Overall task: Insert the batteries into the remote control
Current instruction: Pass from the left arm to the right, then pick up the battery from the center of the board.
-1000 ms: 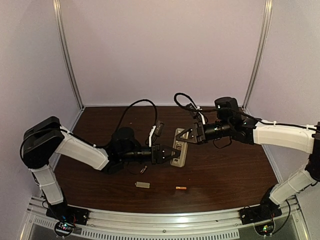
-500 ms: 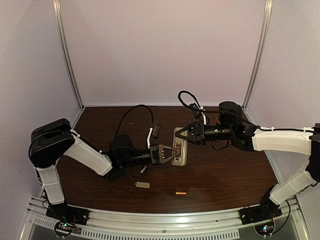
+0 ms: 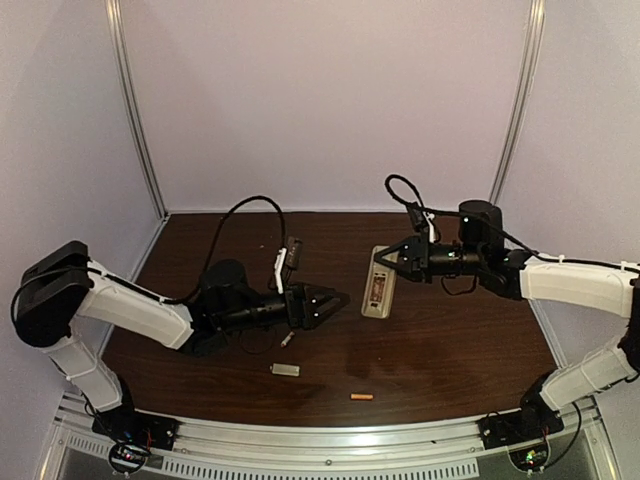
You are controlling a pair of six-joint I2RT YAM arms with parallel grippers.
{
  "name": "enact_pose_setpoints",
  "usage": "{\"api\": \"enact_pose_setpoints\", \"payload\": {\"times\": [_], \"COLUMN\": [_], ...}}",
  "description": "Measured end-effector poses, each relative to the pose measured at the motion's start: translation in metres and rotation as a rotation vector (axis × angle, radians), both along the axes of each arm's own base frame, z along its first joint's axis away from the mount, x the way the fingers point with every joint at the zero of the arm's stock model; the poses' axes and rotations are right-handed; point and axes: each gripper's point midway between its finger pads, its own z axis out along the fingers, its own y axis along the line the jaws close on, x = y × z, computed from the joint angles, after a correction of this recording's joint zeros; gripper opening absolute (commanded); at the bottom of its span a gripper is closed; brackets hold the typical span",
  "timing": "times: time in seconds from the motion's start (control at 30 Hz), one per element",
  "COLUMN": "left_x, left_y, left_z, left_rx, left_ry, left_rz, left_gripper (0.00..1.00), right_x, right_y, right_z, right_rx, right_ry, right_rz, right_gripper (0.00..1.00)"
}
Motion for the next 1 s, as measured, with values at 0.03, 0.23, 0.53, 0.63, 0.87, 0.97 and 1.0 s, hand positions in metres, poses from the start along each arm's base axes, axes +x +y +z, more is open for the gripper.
{"api": "enact_pose_setpoints", "payload": {"times": [0.03, 0.23, 0.53, 0.63, 0.87, 0.97, 1.0], "left_x": [-0.002, -0.016, -0.103, -0.121, -0.127, -0.124, -0.124], "left_y": [0.002, -0.032, -0.059, -0.053, -0.044, -0.049, -0.051], "left_z": [0.005, 0.020, -0.100, -0.136, -0.162, -0.162, -0.163], "left_rx": [0.039, 0.386, 0.907, 1.019, 1.141, 1.153, 1.156], "left_ry": [-0.044, -0.379, -0.620, -0.632, -0.667, -0.693, -0.702], "left_rz": [0.005, -0.052, -0.515, -0.638, -0.725, -0.728, -0.731], "left_gripper": [0.97, 0.81, 0.56, 0.54, 0.45, 0.42, 0.41], "right_x": [0.003, 0.018, 0.011, 0.004, -0.002, -0.003, -0.004], "right_y": [-0.009, -0.057, -0.094, -0.099, -0.102, -0.102, -0.102], "right_z": [0.000, -0.007, -0.058, -0.068, -0.067, -0.068, -0.069], "right_rx": [-0.006, -0.061, -0.172, -0.193, -0.194, -0.194, -0.194], "right_ry": [-0.002, 0.001, 0.133, 0.166, 0.166, 0.174, 0.176], "right_rz": [-0.021, -0.120, -0.149, -0.137, -0.120, -0.113, -0.110], "right_gripper": [0.00, 0.00, 0.00, 0.00, 0.00, 0.00, 0.00]}}
